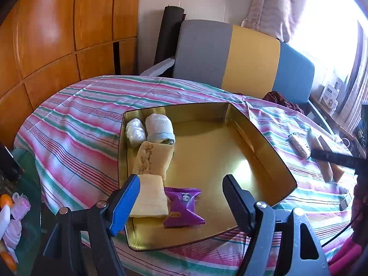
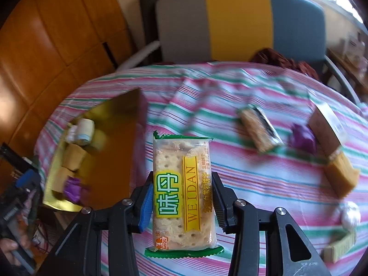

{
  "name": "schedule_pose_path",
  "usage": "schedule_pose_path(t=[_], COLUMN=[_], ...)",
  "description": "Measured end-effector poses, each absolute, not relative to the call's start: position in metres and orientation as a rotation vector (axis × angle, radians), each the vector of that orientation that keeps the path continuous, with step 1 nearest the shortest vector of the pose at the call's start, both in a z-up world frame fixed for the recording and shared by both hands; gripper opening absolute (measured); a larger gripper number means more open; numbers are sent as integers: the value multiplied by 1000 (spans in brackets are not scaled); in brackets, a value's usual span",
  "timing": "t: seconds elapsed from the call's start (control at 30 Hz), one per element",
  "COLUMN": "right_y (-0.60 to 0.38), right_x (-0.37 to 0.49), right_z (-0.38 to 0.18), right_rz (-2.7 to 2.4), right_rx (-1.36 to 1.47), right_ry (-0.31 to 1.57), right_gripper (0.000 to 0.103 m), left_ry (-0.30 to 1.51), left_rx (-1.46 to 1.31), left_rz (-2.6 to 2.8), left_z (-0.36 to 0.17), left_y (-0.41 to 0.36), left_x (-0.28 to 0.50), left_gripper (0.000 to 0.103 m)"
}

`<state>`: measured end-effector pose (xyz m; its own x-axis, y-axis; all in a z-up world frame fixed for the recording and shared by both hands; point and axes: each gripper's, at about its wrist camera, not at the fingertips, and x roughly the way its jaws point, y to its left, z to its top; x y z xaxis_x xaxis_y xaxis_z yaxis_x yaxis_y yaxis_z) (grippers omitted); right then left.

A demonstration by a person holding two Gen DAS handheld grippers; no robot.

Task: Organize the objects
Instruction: 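Lower the WEIDAN packet into the gold tray and open the right gripper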

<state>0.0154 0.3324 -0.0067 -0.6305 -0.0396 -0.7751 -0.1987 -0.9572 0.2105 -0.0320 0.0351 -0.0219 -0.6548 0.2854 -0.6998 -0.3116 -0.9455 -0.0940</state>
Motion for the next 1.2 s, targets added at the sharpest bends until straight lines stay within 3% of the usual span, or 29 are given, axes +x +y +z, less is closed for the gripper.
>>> schedule_pose_path(t=[0.27,0.67,0.8,0.9,1.2], right_y=[252,187,175,168,165], right_x=[-46,-126,-144,-147,-128], right_z=[7,-56,-79,-90,-83], right_rz=[2872,2749,2711,2730,2828], right_rx=[-1403,-1655,-1732,-1801,-1763], right_ry=[387,401,562,745,742], right_gripper=[45,46,49,57,57], left_ry=[33,-106,-114,-111,-87], left_rx=[-1119,-1203,-1221,-1238,-1237], left_rz=[2607,2701,2695,2677,2671], left_z=[-26,-34,-39,-44,-45], left_y=[23,-31,-34,-32,-27], left_x=[-36,-47,-50,-50,-46], left_gripper=[75,75,75,75,75])
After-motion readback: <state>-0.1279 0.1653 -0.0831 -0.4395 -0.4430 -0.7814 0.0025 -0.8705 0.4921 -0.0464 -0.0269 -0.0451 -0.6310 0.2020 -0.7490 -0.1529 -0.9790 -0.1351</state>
